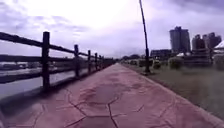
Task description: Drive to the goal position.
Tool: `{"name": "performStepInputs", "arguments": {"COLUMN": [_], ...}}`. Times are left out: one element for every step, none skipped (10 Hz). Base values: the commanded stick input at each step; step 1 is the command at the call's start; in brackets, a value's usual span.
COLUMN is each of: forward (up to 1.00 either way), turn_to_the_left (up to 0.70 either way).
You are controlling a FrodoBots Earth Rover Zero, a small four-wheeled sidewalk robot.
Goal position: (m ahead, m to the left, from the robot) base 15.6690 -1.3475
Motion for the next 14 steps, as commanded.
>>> {"name": "performStepInputs", "arguments": {"forward": [1.0,1.0,1.0,1.0,1.0,1.0,1.0,1.0,1.0,1.0,1.0,1.0,1.0,1.0], "turn_to_the_left": [0.0,0.0,0.0,0.0,0.0,0.0,0.0,0.0,0.0,0.0,0.0,0.0,0.0,0.0]}}
